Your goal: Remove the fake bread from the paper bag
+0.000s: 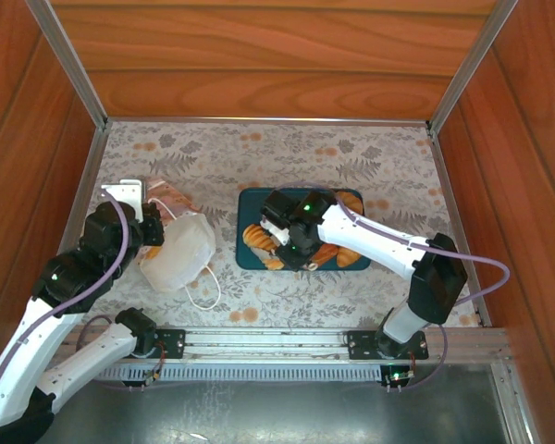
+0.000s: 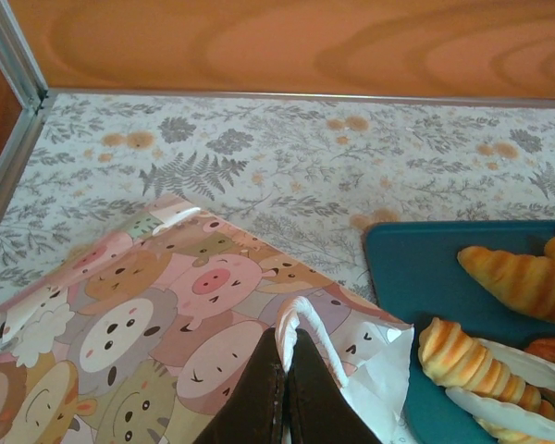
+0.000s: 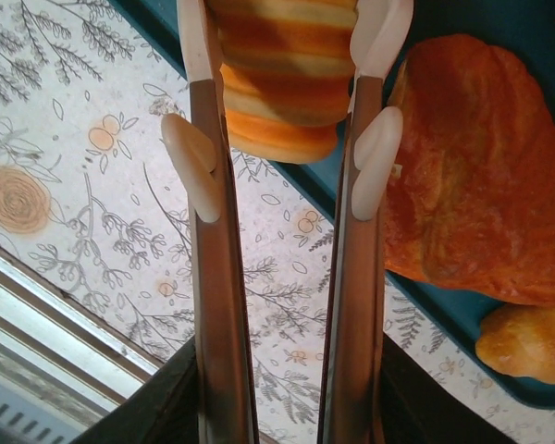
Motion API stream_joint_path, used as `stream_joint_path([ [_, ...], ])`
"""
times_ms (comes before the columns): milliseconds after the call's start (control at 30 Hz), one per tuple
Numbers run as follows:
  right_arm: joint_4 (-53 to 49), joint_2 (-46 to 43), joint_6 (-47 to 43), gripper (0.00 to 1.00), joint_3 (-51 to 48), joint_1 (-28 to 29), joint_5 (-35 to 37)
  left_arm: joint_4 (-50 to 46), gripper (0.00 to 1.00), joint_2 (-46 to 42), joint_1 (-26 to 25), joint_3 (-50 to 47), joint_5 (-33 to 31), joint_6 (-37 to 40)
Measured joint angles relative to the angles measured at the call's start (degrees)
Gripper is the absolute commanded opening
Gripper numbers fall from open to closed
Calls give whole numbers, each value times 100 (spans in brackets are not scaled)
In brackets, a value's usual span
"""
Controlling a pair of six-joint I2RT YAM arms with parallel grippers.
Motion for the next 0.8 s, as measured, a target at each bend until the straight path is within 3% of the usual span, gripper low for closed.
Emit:
stream_joint_path([
  [600, -247, 184, -1582, 37, 280, 7, 623, -20, 0, 378, 0, 247, -7, 22],
  [800, -350, 179, -2149, 46, 321, 9, 645, -22, 0, 422, 0, 337, 2, 76],
])
